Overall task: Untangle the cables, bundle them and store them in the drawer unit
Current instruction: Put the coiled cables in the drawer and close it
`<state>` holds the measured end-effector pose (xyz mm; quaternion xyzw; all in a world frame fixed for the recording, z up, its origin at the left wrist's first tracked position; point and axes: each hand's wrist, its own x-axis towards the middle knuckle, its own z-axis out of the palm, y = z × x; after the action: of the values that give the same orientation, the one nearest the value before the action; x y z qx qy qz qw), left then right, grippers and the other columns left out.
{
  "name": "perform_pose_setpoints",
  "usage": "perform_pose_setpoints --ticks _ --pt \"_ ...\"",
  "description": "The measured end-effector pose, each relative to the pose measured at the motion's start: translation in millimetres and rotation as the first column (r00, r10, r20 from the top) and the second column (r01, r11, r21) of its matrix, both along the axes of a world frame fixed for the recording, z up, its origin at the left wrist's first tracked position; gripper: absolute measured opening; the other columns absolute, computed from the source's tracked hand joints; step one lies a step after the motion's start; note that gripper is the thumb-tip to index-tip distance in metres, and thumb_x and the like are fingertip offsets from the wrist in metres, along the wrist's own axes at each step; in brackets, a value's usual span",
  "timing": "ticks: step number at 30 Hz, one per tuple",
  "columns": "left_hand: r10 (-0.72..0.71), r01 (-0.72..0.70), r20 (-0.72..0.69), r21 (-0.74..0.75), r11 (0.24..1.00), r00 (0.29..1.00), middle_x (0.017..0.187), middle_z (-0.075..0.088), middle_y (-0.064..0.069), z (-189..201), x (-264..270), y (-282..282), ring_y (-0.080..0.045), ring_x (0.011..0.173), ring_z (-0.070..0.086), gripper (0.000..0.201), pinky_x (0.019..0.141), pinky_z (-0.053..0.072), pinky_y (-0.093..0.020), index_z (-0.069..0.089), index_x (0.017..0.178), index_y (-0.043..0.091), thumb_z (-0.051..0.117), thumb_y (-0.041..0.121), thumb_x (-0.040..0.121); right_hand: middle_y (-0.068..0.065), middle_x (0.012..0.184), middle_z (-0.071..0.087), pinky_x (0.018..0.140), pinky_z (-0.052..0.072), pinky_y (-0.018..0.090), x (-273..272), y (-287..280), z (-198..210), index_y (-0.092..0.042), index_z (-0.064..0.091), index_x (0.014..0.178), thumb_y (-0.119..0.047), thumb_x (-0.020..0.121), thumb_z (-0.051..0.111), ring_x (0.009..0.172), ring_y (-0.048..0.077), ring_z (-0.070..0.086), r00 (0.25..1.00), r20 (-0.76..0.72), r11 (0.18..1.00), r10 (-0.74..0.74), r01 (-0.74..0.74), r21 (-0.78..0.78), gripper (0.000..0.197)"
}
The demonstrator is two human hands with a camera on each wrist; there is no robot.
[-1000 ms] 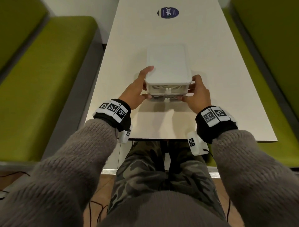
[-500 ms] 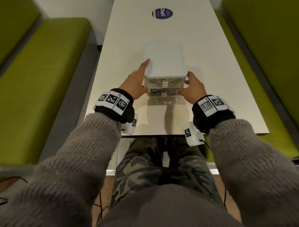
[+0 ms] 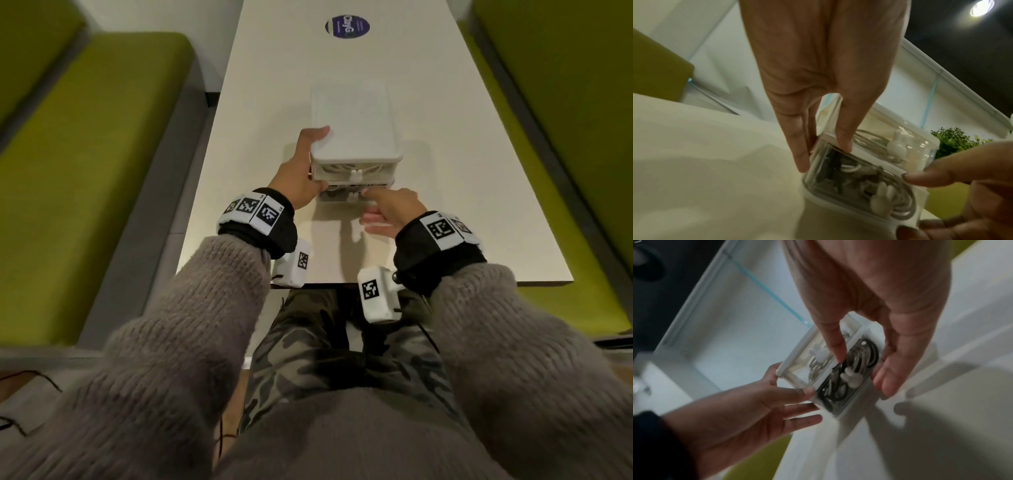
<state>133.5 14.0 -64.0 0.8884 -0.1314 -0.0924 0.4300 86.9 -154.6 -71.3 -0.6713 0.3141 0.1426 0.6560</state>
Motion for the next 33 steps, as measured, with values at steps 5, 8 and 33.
perform_pose_setpoints --ticks 5,8,33 --pt "-0.006 0.007 -0.024 0.023 1.0 1.0 0.093 0.057 -0.004 1 4 4 -0.02 0.077 0.059 0.072 0.071 0.047 -0.03 0.02 0.139 0.031 0.059 0.004 0.084 0.007 0.084 0.064 0.06 0.057 0.033 11 20 -1 -0.006 0.06 0.104 -0.004 0.083 0.057 0.07 0.017 0.062 0.997 0.007 0.99 -0.074 0.073 0.117 0.021" --pt "0.001 -0.001 0.008 0.01 1.0 1.0 0.106 0.057 -0.006 0 3 1 -0.024 0.088 0.062 0.074 0.084 0.053 -0.039 0.021 0.138 0.03 0.063 0.007 0.081 0.004 0.082 0.065 0.049 0.054 0.028 12 25 -3 -0.004 0.054 0.123 -0.011 0.072 0.062 0.072 0.015 0.065 0.992 0.015 0.984 -0.126 0.122 0.13 0.051" --pt "0.038 -0.04 0.067 0.023 0.999 0.997 0.11 0.057 -0.004 -2 5 -11 -0.023 0.086 0.063 0.08 0.08 0.054 -0.039 0.025 0.131 0.023 0.078 0.024 0.07 0.004 0.079 0.057 0.051 0.053 0.031 9 15 -18 -0.019 0.026 0.119 -0.021 0.08 0.068 0.064 0.018 0.056 0.983 0.015 0.978 -0.185 0.183 0.098 0.057"
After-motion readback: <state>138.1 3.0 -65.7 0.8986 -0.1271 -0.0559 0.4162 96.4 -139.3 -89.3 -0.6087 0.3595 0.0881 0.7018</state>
